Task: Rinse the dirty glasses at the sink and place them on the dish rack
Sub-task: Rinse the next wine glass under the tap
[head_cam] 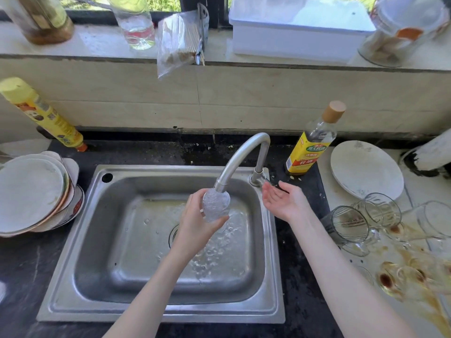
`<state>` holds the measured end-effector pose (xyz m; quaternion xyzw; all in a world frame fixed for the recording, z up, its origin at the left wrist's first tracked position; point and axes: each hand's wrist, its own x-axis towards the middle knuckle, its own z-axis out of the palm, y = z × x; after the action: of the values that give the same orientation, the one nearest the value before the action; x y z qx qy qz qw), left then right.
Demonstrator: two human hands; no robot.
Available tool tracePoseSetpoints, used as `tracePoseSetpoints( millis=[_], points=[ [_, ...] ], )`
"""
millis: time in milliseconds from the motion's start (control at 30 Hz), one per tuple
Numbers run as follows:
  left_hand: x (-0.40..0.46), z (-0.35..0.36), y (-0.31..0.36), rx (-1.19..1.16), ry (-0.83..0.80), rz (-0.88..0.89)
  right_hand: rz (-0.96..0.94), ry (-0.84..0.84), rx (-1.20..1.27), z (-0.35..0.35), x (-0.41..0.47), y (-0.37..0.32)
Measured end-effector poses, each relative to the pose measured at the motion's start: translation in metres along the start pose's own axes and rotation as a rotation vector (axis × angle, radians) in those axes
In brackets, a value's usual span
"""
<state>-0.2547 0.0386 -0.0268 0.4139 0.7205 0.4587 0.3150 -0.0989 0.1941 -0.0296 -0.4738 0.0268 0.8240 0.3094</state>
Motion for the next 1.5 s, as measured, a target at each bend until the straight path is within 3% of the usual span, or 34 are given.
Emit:
tracePoseSetpoints(
  millis=[267,367,500,600,733,867,1000,1233,1500],
  points=[
    [0.000,-0.006,0.004,0.115,0.036,0.069,-0.080,-0.024,0.000,-0.003,0.002,0.002],
    [-0.005,-0.007,0.005,0.072,0.059,0.067,-0.093,-0.014,-0.245,-0.009,-0.010,0.018],
    [-0.013,-0.004,0.008,-0.031,0.101,-0.014,0.182,-0.045,-0.571,-0.029,-0.037,0.071],
    [-0.018,0.000,0.008,-0.099,0.107,-0.066,0.297,-0.014,-0.477,-0.030,-0.040,0.103],
    [-0.026,0.003,0.002,-0.153,0.091,-0.083,0.279,0.012,-0.165,-0.015,-0.033,0.110],
    [-0.031,0.004,0.004,-0.215,0.044,-0.091,0.241,-0.003,-0.089,-0.007,-0.034,0.105],
    [-0.029,0.000,-0.001,-0.153,-0.037,-0.169,0.085,0.001,-0.167,-0.007,-0.035,0.092],
    [-0.035,-0.003,-0.013,-0.212,-0.151,-0.307,-0.387,-0.035,-0.564,-0.004,-0.053,0.088],
    [-0.050,-0.009,-0.026,0.263,-0.251,-0.132,-0.695,-0.090,-0.954,-0.011,-0.072,0.111]
  ],
)
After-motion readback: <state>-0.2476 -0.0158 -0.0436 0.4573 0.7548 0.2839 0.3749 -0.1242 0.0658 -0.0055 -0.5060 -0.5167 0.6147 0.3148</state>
